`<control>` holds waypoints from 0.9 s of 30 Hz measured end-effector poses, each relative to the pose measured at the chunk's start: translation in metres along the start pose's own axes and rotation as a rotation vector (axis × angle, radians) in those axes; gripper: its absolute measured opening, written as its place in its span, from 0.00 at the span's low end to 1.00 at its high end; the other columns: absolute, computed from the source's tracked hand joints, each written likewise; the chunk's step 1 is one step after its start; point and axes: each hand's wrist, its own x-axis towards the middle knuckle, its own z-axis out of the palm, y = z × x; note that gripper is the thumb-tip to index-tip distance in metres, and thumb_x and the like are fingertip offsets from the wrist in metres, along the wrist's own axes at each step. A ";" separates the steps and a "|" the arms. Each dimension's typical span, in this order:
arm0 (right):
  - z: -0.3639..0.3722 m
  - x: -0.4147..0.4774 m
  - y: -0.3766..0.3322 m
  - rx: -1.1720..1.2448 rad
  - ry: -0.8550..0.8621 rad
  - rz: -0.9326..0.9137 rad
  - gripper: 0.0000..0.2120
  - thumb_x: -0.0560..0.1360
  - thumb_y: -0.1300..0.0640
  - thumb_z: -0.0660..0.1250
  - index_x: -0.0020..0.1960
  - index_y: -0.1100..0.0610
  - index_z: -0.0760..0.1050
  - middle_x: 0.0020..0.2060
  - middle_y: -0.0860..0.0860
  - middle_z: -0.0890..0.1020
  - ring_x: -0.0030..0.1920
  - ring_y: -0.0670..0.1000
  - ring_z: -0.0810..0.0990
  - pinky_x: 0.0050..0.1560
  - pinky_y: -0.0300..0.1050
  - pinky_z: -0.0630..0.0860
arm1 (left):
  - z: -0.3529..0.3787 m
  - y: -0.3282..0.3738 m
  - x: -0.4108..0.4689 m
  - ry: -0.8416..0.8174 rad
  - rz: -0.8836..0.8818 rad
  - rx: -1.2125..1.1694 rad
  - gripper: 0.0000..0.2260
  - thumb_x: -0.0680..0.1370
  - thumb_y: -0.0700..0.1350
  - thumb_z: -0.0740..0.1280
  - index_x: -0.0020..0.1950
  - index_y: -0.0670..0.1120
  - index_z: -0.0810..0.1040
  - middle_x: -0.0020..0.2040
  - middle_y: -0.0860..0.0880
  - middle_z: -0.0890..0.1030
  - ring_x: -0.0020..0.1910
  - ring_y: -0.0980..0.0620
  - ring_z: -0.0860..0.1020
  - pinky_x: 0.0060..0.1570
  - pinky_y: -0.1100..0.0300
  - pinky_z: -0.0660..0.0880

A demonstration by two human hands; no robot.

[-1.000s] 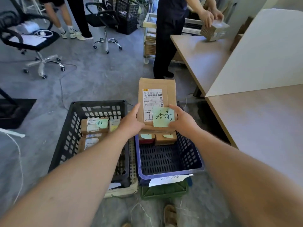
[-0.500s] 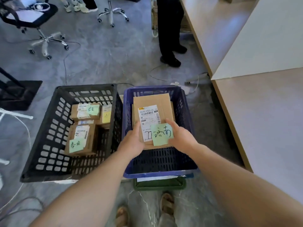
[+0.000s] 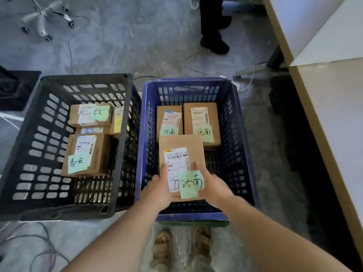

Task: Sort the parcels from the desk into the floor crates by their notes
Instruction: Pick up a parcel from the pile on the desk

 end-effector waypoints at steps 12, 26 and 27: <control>0.053 0.042 0.006 -0.142 -0.110 0.016 0.43 0.78 0.65 0.58 0.77 0.41 0.35 0.61 0.58 0.71 0.52 0.56 0.77 0.51 0.53 0.78 | 0.037 -0.013 0.035 -0.071 -0.109 0.097 0.43 0.79 0.40 0.63 0.77 0.53 0.31 0.71 0.39 0.63 0.63 0.42 0.72 0.57 0.50 0.72; 0.066 0.093 -0.007 -0.228 -0.162 0.008 0.40 0.78 0.65 0.58 0.78 0.46 0.36 0.61 0.59 0.73 0.52 0.55 0.76 0.52 0.49 0.76 | 0.050 -0.009 0.081 -0.038 -0.040 0.435 0.34 0.80 0.36 0.56 0.78 0.42 0.35 0.71 0.35 0.62 0.58 0.42 0.76 0.46 0.51 0.75; 0.067 0.096 -0.007 -0.243 -0.167 -0.001 0.40 0.78 0.65 0.58 0.79 0.47 0.36 0.61 0.60 0.74 0.52 0.56 0.77 0.52 0.49 0.76 | 0.049 -0.009 0.082 -0.033 -0.034 0.437 0.34 0.80 0.36 0.56 0.78 0.42 0.36 0.72 0.35 0.61 0.59 0.41 0.75 0.47 0.51 0.75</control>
